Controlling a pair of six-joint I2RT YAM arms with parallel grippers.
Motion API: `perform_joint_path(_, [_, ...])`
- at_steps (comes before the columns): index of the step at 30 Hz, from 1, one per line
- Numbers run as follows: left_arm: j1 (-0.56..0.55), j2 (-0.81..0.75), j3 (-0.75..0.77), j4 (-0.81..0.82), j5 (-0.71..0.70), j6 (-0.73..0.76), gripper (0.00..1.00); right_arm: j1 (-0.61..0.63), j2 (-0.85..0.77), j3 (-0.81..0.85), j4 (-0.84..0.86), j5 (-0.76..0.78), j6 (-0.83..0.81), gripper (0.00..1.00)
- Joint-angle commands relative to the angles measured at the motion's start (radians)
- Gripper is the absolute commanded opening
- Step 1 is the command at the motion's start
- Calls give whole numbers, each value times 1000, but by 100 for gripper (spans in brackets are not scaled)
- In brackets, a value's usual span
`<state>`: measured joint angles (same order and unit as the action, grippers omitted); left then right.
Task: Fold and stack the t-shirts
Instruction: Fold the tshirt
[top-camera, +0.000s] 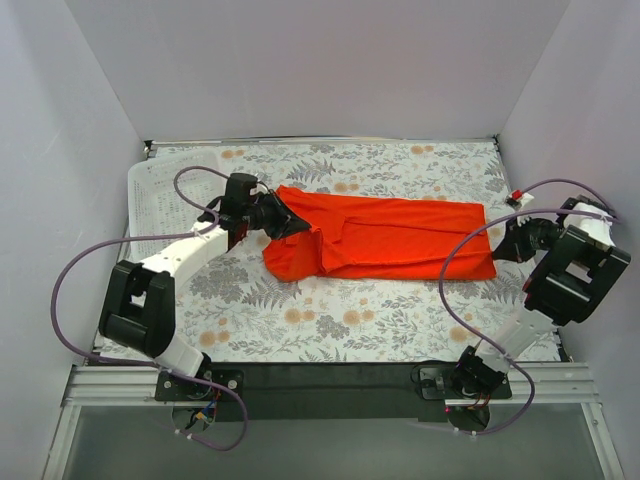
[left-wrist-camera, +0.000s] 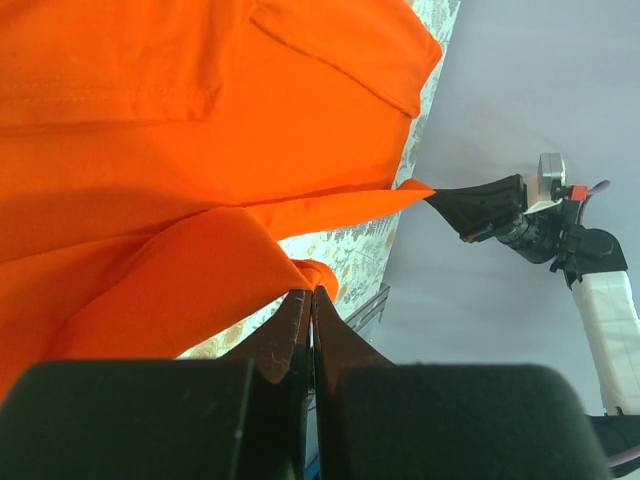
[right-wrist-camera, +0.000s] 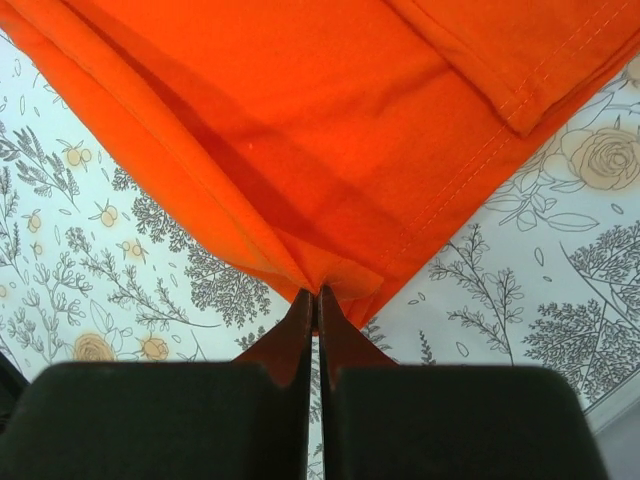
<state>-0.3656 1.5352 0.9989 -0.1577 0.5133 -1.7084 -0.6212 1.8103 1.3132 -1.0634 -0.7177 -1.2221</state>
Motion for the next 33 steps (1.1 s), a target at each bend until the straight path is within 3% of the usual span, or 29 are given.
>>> perform_joint_path(1, [-1, -9, 61, -2, 39, 39, 0, 2, -15, 29, -23, -43, 4, 1])
perform_joint_path(9, [-1, -199, -100, -36, 122, 78, 0, -15, -261, -202, -99, 95, -273, 1])
perform_joint_path(19, [-6, -389, -327, -95, 205, 90, 0, -77, -491, -390, -107, 178, -424, 1])
perform_joint_path(33, [-6, -445, -332, -220, 232, 164, 0, -218, -477, -417, -161, 227, -605, 1])
